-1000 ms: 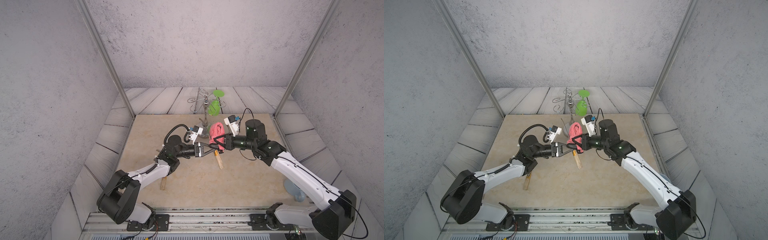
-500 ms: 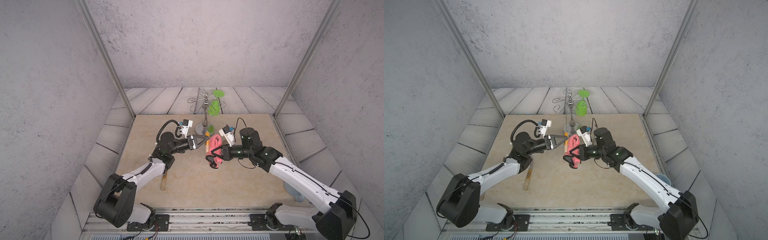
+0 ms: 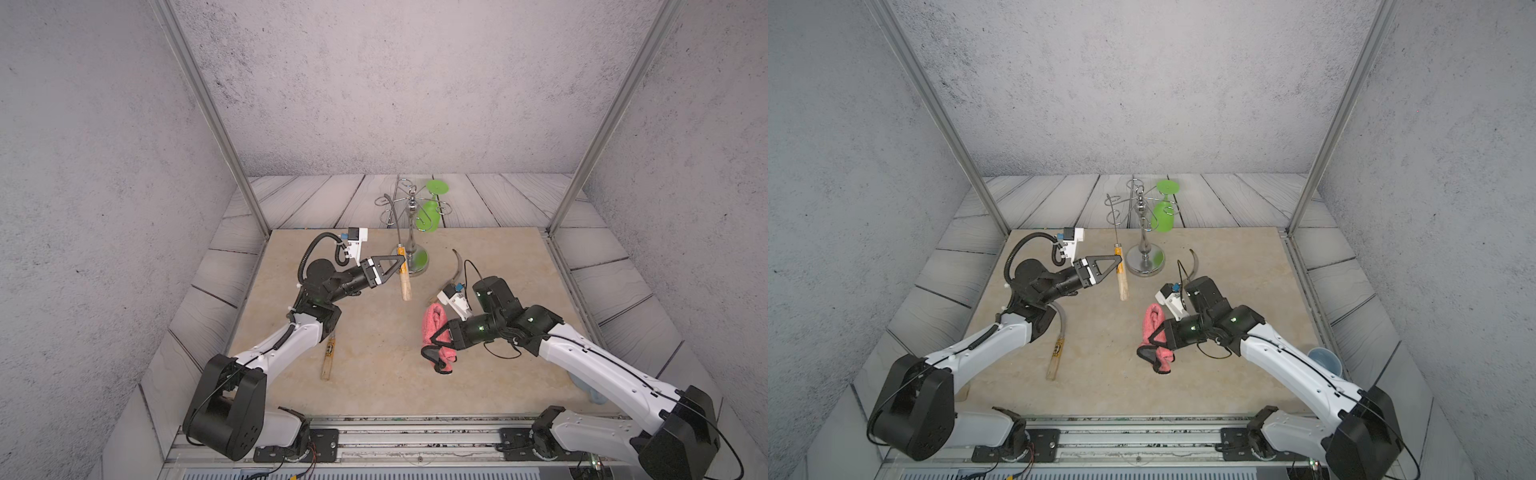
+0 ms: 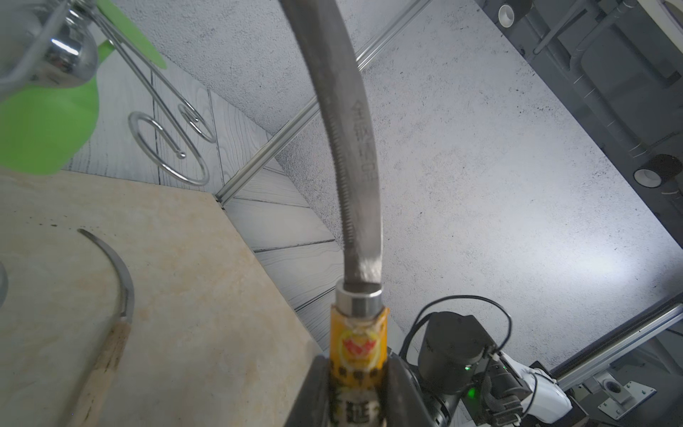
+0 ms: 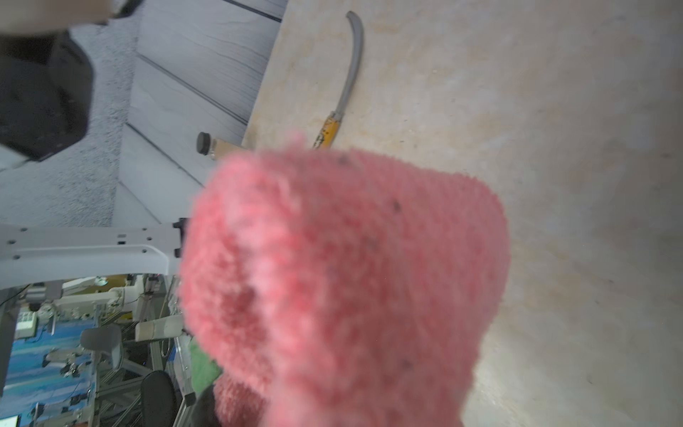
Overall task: Wipe small sickles with rags
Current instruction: Wipe the small sickle, then place the rag at the center of the board.
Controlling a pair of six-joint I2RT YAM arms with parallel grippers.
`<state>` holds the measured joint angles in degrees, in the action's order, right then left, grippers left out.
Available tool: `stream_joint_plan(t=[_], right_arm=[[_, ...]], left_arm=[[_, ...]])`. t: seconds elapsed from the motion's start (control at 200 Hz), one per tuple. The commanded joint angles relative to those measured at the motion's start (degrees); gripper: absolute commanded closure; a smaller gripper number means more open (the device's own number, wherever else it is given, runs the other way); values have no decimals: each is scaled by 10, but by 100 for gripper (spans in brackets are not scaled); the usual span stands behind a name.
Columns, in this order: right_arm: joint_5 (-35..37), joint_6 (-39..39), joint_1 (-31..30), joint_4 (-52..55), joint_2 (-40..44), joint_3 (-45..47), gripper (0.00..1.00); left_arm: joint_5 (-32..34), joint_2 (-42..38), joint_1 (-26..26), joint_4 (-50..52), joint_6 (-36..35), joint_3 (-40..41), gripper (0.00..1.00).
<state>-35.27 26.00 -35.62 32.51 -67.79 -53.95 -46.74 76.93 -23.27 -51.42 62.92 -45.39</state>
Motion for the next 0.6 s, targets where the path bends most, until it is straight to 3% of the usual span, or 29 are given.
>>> stream_joint_plan(t=[0.0, 0.12, 0.37, 0.596], right_arm=[[90, -48, 23, 107, -40, -38, 81], [124, -71, 31, 136, -106, -69, 82], [-20, -62, 52, 8, -206, -44, 82], [-13, -68, 58, -12, -293, -53, 79]], left_arm=[[-16, -40, 2, 17, -19, 21, 100], [-16, -83, 3, 82, -58, 45, 100], [-28, -133, 3, 119, -71, 72, 100], [-31, -136, 3, 117, -69, 78, 100]])
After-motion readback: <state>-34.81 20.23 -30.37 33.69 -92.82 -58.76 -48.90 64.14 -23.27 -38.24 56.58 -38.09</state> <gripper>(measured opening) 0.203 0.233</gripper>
